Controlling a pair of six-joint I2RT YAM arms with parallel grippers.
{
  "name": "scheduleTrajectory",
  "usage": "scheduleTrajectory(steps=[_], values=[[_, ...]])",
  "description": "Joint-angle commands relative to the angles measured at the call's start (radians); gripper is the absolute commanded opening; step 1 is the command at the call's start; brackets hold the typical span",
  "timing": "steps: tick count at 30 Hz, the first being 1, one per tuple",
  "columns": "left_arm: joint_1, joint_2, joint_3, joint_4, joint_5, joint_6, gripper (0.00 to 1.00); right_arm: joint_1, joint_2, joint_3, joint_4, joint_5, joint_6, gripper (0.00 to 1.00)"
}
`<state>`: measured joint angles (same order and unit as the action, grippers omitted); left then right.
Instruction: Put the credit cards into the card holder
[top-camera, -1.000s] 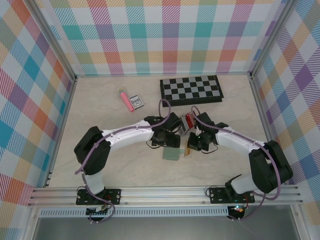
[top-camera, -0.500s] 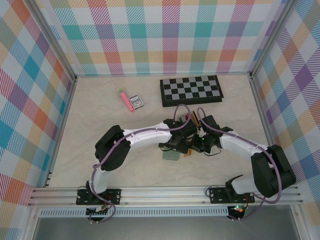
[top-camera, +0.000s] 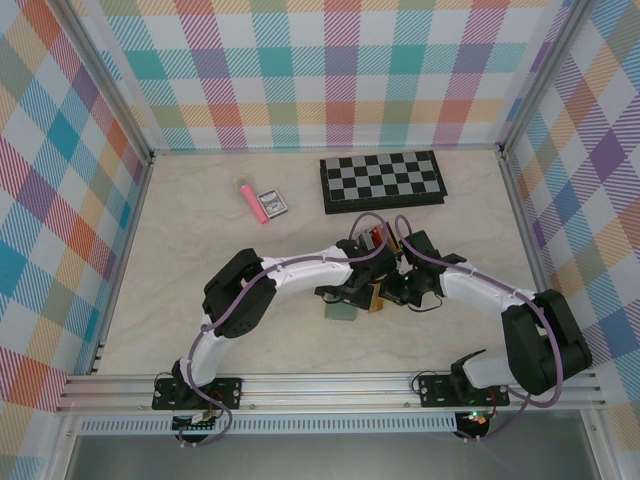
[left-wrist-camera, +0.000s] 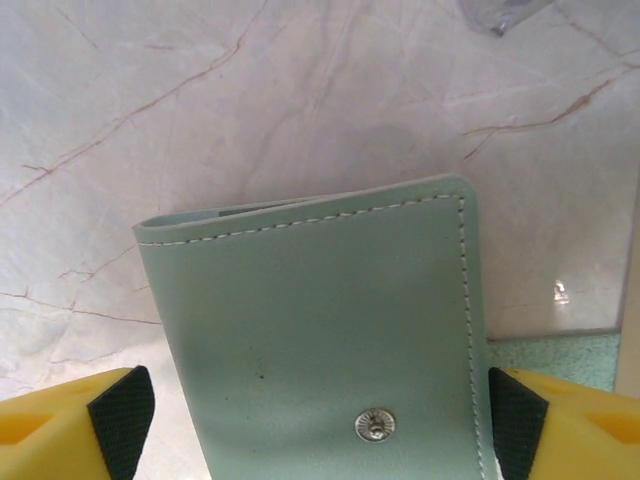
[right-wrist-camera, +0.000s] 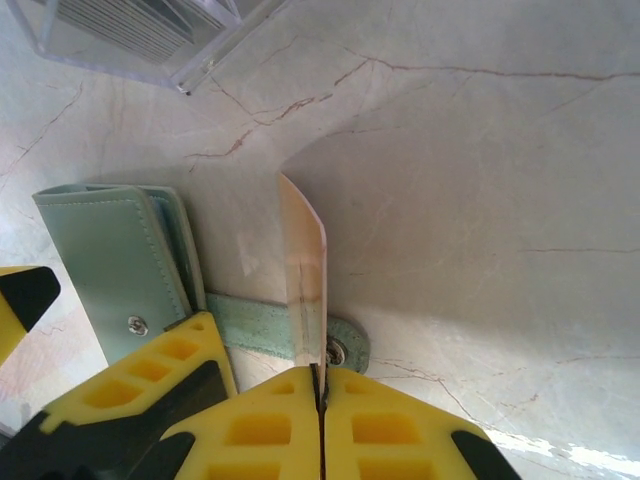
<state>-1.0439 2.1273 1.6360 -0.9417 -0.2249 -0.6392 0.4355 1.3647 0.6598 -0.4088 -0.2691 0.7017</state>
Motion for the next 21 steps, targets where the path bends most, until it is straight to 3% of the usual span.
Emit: scheduleTrajectory(steps=[1, 12, 21], values=[[-0.007, -0.029, 0.025, -0.057, -0.044, -0.012, 0.85, -0.010, 0.020, -0.007, -0.061, 0.073, -0.014, 0.07], [0.002, -0.144, -0.031, -0.065, -0.105, -0.017, 0.76, -0.012, 0.037, 0.018, -0.089, 0.100, -0.034, 0.07], [0.039, -0.237, -0.149, -0.035, -0.103, -0.024, 0.41, -0.014, 0.051, 0.032, -0.097, 0.103, -0.039, 0.06]])
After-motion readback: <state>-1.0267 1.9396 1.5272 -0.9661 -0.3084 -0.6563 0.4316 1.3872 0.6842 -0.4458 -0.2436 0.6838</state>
